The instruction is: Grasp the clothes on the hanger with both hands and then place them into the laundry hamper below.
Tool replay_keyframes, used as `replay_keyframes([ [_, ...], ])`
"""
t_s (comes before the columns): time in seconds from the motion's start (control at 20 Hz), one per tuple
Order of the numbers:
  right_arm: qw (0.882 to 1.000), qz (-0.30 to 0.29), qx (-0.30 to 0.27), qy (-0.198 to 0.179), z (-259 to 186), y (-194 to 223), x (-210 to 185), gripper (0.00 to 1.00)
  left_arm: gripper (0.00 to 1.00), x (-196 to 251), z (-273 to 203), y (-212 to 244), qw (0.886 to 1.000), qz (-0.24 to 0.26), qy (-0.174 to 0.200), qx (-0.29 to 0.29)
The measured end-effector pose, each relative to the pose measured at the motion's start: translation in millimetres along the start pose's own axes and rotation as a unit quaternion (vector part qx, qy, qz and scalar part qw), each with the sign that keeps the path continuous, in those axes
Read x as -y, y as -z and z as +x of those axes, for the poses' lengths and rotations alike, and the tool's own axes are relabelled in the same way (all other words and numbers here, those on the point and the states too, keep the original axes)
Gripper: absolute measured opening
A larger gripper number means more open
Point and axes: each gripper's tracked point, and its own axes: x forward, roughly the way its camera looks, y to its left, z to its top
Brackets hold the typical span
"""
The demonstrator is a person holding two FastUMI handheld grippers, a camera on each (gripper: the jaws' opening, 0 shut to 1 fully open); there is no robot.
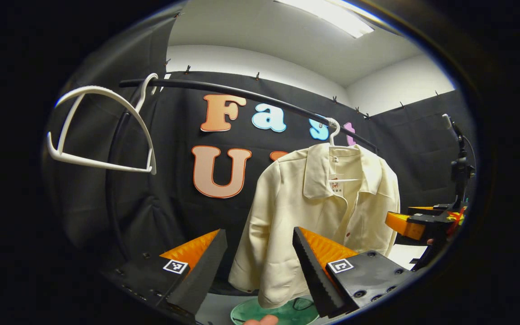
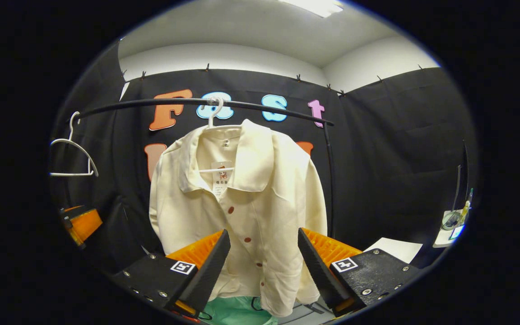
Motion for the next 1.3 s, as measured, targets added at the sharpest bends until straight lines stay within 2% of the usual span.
replay_keyframes([
  [0.1,1.0,-0.001,-0.008,0.01,25,5,12,0.94,0.96,-3,-1,1,1.0,0.004,-0.003,-0.002],
  [0.15,1.0,-0.002,-0.014,0.016,36,9,17,0.94,1.0,-5,-2,2,1.0,0.008,-0.006,-0.002],
  [0.25,1.0,0.003,-0.021,0.015,52,14,18,0.94,0.96,-10,-1,3,1.0,0.017,-0.012,-0.002],
  [0.45,1.0,0.003,-0.027,-0.01,77,20,-8,0.94,0.96,-8,6,14,1.0,0.015,-0.013,-0.011],
  [0.55,0.999,-0.021,-0.029,-0.006,91,24,-17,0.94,1.0,-6,9,18,1.0,0.013,-0.013,-0.015],
  [0.6,0.999,-0.031,-0.029,0.001,100,26,-20,0.88,0.96,-6,11,18,1.0,0.014,-0.014,-0.016],
  [0.65,0.999,-0.037,-0.031,0.007,108,28,-21,0.95,0.96,-6,13,18,1.0,0.013,-0.014,-0.014],
  [0.9,0.997,-0.052,-0.046,0.023,130,38,-18,0.96,0.96,-7,14,21,1.0,0.011,-0.016,-0.012],
  [1.0,0.997,-0.052,-0.047,0.037,132,40,-4,0.78,0.96,-4,16,23,1.0,0.007,-0.012,-0.01],
  [1.05,0.997,-0.049,-0.048,0.044,132,41,4,0.49,0.96,-1,19,24,1.0,0.002,-0.006,-0.009],
  [1.1,0.997,-0.043,-0.05,0.048,131,41,8,0.42,0.94,5,22,26,1.0,-0.002,0.004,-0.009],
  [1.15,0.997,-0.037,-0.051,0.05,128,41,13,0.23,0.93,16,28,28,1.0,-0.006,0.02,-0.01],
  [1.25,0.997,-0.033,-0.05,0.044,122,37,18,0.02,1.0,38,44,29,0.998,-0.013,0.056,-0.009],
  [1.3,0.998,-0.033,-0.047,0.035,118,33,17,0.0,0.96,53,54,31,0.997,-0.02,0.076,-0.008],
])
